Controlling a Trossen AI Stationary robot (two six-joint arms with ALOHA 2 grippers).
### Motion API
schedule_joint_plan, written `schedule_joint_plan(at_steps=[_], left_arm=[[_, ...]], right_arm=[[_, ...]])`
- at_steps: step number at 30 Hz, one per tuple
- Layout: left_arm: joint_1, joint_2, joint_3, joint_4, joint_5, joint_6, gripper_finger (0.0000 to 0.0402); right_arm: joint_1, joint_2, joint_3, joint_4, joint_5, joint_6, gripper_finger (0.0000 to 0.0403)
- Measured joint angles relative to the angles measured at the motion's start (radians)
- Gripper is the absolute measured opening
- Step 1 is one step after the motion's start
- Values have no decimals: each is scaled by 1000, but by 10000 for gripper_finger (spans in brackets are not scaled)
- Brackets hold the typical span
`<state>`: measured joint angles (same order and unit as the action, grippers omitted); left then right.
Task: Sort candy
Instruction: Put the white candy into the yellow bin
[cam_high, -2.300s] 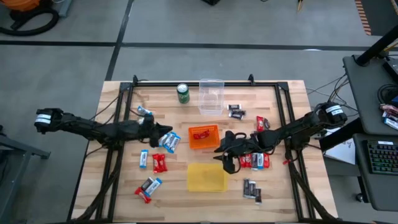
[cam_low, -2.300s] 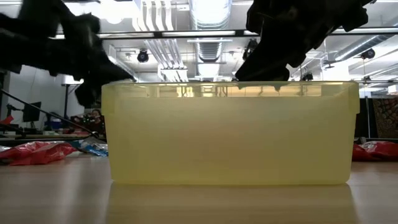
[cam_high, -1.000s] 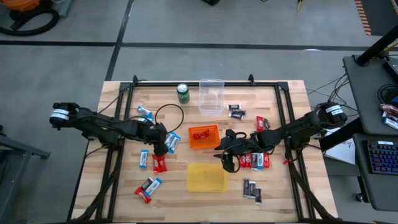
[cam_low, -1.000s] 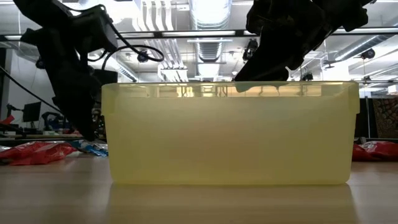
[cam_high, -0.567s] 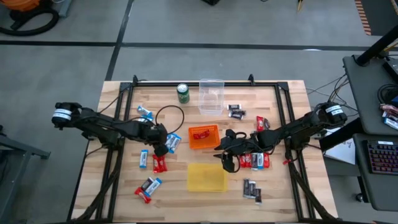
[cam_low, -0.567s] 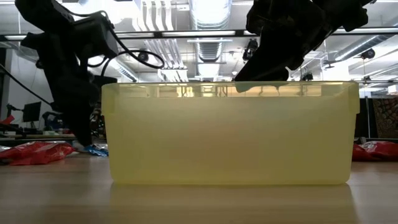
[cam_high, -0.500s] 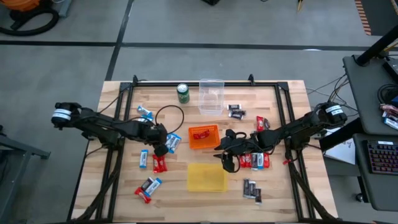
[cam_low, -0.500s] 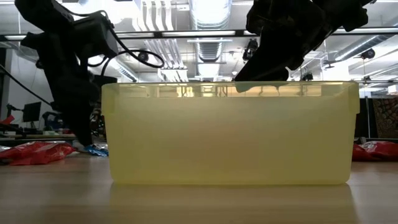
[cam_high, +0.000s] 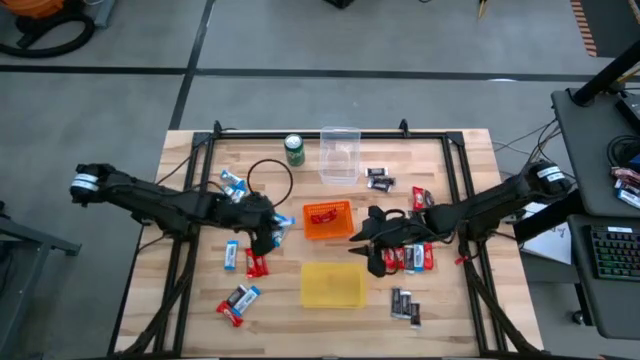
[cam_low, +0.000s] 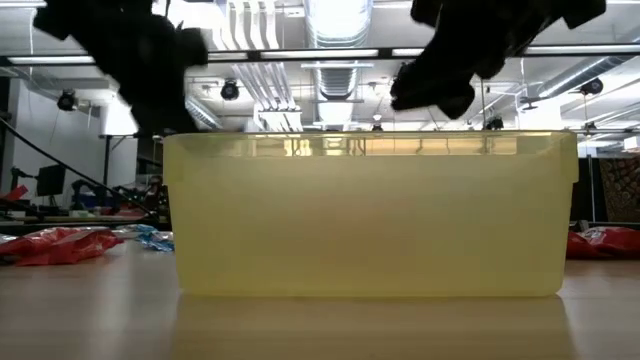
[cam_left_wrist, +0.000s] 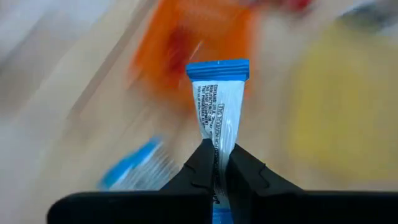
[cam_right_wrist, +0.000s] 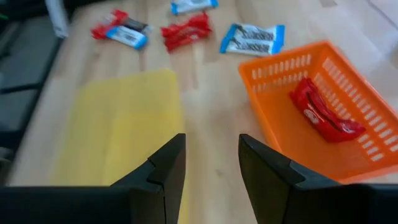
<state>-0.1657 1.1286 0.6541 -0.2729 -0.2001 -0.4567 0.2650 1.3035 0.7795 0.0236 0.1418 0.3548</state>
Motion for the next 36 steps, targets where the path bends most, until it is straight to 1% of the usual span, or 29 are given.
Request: schedule_joint_plan(at_steps=[5, 9, 11, 19, 24, 27, 32, 36], left_arm=[[-113, 51, 60, 230, -2, 102, 0], [-171, 149, 101, 370, -26, 128, 0], [-190, 210, 127, 395, -27, 136, 0], [-211, 444, 250, 378, -26, 155, 5], [-211, 540, 304, 380, -26, 161, 18], [-211, 574, 326, 368, -26, 161, 29], [-211, 582, 334, 311, -25, 161, 61], [-209, 576, 334, 294, -25, 166, 86]], right_arm=[[46, -59, 0, -22, -19, 45, 137], [91, -84, 0, -34, -19, 92, 137], [113, -87, 0, -36, -19, 122, 137], [193, -87, 0, -69, -19, 291, 137], [236, -87, 0, -106, -12, 395, 137], [253, -87, 0, -137, -11, 478, 137], [261, -87, 0, -229, -11, 603, 137], [260, -87, 0, -295, -10, 649, 137]])
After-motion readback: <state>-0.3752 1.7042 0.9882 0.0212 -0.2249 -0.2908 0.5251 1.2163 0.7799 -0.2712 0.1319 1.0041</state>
